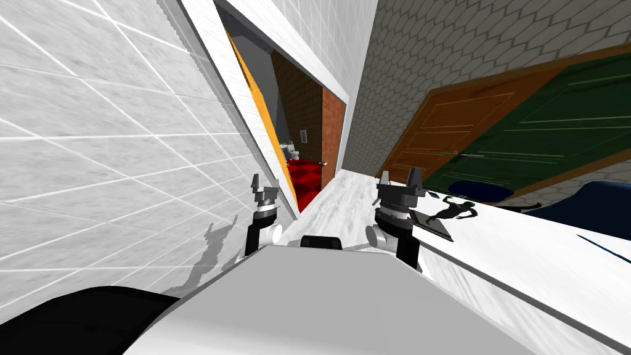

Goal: Push the door open

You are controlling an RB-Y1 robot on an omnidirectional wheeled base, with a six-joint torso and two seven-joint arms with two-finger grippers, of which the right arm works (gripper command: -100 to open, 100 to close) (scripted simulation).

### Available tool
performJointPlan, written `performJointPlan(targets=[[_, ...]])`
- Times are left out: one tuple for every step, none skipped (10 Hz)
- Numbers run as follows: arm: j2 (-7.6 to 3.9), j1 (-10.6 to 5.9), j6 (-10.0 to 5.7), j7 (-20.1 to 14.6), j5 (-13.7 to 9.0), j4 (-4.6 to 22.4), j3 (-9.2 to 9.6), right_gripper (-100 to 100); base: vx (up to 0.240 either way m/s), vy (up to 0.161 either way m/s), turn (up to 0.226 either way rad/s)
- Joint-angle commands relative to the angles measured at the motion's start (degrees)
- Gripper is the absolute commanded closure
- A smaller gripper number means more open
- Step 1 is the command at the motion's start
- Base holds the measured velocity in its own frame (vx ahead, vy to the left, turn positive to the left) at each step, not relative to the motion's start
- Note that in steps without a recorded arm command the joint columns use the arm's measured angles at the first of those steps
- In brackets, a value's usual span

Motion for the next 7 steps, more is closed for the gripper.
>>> performJointPlan(targets=[[-0.84, -0.53, -0.16, 0.42, -0.26, 1.75, 0.33, -100, 0.070, 0.041, 0.118], [-1.00, -0.64, -0.19, 0.51, -0.32, 2.14, 0.41, -100, 0.155, -0.058, 0.086], [-1.31, -0.88, -0.26, 0.70, -0.44, 2.92, 0.55, -100, 0.174, -0.073, 0.093], [-1.77, -1.23, -0.36, 0.97, -0.61, 4.08, 0.77, -100, 0.203, -0.064, 0.124], [-2.27, -1.68, -0.50, 1.34, -0.84, 5.60, 1.06, -100, 0.239, -0.076, 0.158], [-2.61, -2.02, -0.60, 1.60, -1.01, 6.72, 1.27, -100, 0.215, -0.075, 0.150], [-2.96, -2.35, -0.70, 1.87, -1.18, 7.83, 1.48, -100, 0.185, -0.053, 0.121]])
